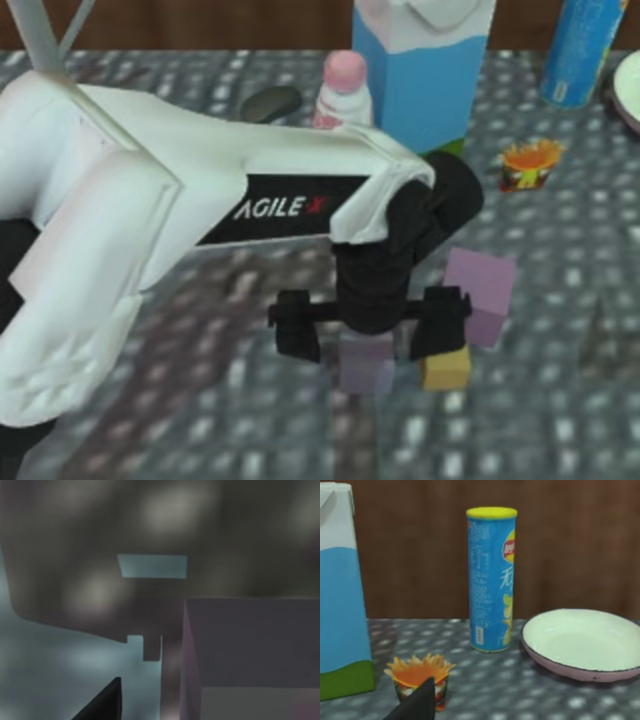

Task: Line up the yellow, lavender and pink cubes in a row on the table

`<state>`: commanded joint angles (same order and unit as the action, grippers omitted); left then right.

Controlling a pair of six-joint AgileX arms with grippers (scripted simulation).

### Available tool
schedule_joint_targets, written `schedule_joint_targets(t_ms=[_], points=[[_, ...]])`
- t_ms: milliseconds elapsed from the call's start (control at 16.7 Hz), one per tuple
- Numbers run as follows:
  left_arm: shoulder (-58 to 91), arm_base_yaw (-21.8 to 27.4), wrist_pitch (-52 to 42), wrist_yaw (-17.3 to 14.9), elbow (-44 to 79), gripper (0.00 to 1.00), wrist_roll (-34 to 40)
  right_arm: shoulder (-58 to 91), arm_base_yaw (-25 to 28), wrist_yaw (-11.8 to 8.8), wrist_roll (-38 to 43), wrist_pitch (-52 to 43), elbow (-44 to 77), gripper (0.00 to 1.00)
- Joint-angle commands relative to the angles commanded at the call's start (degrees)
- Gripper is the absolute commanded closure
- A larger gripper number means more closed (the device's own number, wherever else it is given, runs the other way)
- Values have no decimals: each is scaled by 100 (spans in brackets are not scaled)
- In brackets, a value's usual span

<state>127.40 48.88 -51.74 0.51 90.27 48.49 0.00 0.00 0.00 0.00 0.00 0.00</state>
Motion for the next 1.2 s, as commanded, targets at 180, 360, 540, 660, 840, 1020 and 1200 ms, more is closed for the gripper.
schedule_joint_targets(t_ms=[180,360,540,660,840,1020,1200], points=[[-7,-5,-21,0,16,0,0,0,0,0,0,0,0,0],[-132,-12,-425,-7,285,0,1,0,0,0,0,0,0,0],[-351,-63,-1069,-2,667,0,20,0,0,0,0,0,0,0],[-470,-95,-1319,4,838,0,25,0,0,0,0,0,0,0],[-492,-101,-1353,5,864,0,25,0,0,0,0,0,0,0],[-527,-104,-1302,9,799,0,20,53,20,-3,-28,-35,53,0],[-1049,-387,-982,41,331,0,-38,527,178,-13,-262,-347,524,0]])
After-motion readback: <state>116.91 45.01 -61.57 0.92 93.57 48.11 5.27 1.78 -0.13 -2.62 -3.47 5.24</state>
